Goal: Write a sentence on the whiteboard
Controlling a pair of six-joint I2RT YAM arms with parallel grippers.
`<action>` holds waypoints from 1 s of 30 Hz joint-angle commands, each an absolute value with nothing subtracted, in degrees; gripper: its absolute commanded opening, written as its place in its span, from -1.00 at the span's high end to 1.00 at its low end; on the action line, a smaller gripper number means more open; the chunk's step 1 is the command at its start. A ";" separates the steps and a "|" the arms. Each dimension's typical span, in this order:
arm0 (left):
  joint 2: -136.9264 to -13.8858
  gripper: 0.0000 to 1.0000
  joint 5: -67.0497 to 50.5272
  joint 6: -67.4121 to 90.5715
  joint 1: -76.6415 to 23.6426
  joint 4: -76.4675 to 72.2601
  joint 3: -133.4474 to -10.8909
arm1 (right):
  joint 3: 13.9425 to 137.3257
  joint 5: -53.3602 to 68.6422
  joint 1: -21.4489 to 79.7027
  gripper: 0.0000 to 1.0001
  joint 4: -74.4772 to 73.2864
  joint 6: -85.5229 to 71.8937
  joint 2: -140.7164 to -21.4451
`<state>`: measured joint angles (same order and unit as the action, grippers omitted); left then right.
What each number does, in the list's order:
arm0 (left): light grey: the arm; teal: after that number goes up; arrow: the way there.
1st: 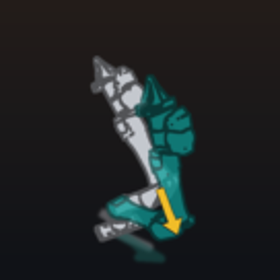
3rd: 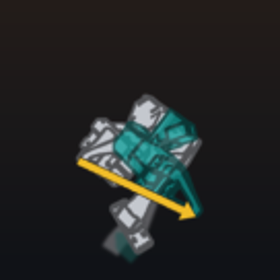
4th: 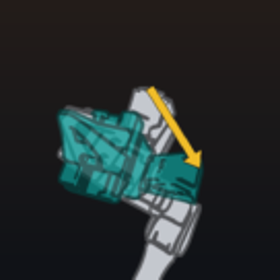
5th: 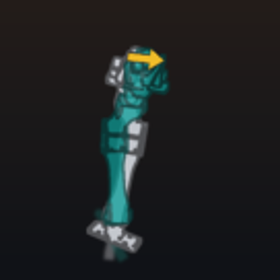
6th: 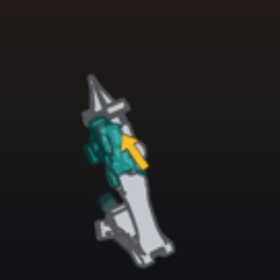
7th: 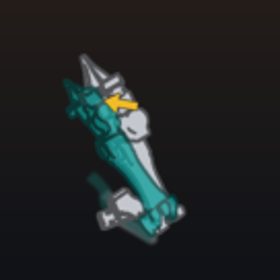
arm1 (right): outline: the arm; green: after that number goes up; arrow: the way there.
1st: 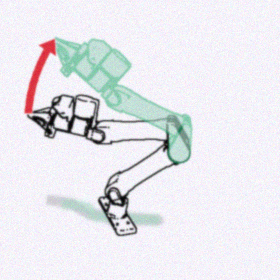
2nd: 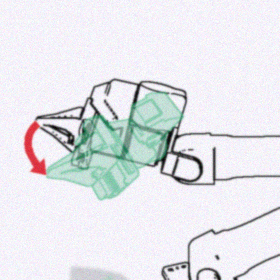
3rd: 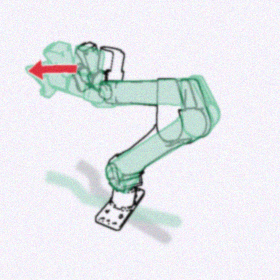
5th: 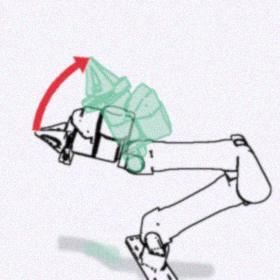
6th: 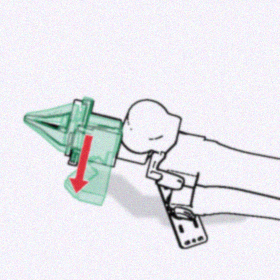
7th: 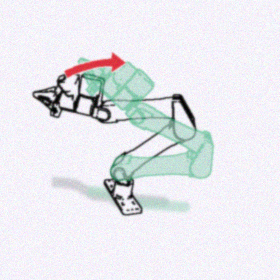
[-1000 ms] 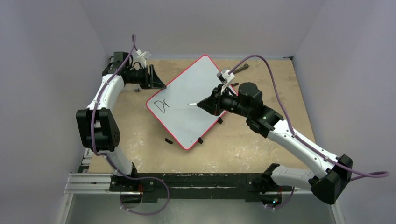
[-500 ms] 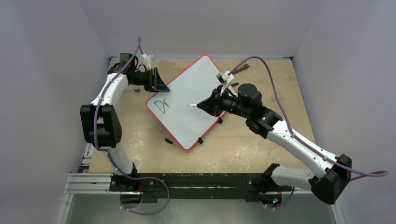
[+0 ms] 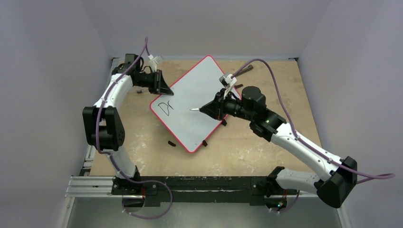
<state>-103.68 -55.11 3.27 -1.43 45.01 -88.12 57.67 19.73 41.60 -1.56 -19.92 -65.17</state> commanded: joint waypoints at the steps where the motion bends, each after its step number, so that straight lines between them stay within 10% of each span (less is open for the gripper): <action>1: -98.84 1.00 -55.14 -2.67 -3.28 45.34 -90.19 | 56.90 22.42 41.56 1.00 2.81 -19.78 -64.54; 30: -88.94 1.00 -44.35 -8.42 -9.66 46.07 -88.96 | 55.66 25.55 41.56 1.00 23.52 -20.42 -79.25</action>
